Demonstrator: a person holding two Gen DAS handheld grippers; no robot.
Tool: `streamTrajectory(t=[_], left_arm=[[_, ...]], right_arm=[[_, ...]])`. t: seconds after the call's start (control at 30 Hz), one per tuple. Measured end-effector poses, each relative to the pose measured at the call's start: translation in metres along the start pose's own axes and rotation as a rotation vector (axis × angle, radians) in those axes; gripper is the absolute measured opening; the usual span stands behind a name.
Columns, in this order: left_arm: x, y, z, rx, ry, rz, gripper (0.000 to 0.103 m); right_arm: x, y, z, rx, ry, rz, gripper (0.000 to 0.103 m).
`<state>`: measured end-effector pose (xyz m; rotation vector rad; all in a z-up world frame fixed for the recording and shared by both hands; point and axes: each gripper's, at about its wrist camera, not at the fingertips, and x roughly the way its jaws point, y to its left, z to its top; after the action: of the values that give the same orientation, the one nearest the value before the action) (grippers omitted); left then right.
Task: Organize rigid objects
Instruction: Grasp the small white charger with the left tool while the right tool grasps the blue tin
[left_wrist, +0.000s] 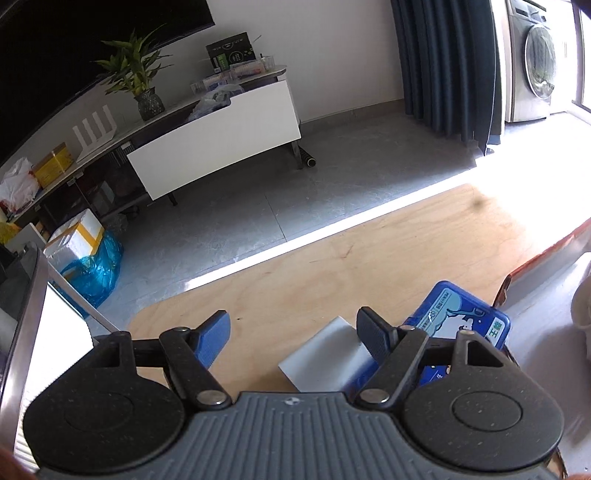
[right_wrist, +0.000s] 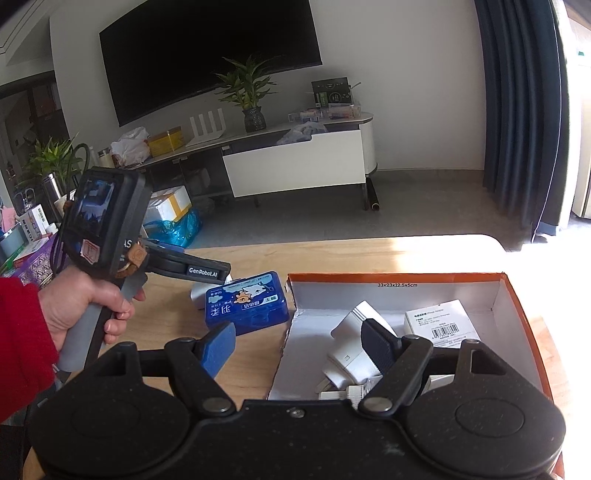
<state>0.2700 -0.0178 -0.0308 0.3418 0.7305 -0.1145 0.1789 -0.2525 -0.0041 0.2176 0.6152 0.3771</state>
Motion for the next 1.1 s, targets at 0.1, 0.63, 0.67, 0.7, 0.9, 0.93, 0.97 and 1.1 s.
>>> streamTrajectory(t=[0.1,0.63,0.67,0.7,0.9,0.93,0.97,1.1], left_arm=[[-0.009,-0.004,-0.006,0.061,0.011,-0.069,0.072],[0.002,0.014,-0.032,0.173,-0.017,-0.212,0.099],[0.006,0.014,-0.032,0.195,-0.019,-0.217,0.099],[0.009,0.016,-0.032,0.196,-0.028,-0.221,0.102],[0.018,0.025,-0.024,0.014,-0.032,-0.202,0.082],[0.016,0.025,-0.025,-0.007,-0.038,-0.211,0.072],[0.014,0.026,-0.027,-0.024,-0.041,-0.218,0.059],[0.004,0.026,-0.035,-0.120,-0.051,-0.220,0.041]], right_arm=[[0.000,-0.002,0.000,0.006,-0.008,0.010,0.090],[-0.005,-0.002,-0.002,0.034,-0.007,0.048,0.090],[-0.005,-0.002,-0.002,0.033,-0.008,0.046,0.090],[-0.005,-0.003,-0.002,0.033,-0.007,0.043,0.090],[0.001,0.002,-0.001,0.049,0.005,0.048,0.090],[0.002,0.005,-0.001,0.038,0.009,0.049,0.090],[0.003,0.007,-0.001,0.032,0.012,0.053,0.090],[0.015,0.014,0.001,0.028,0.047,0.065,0.090]])
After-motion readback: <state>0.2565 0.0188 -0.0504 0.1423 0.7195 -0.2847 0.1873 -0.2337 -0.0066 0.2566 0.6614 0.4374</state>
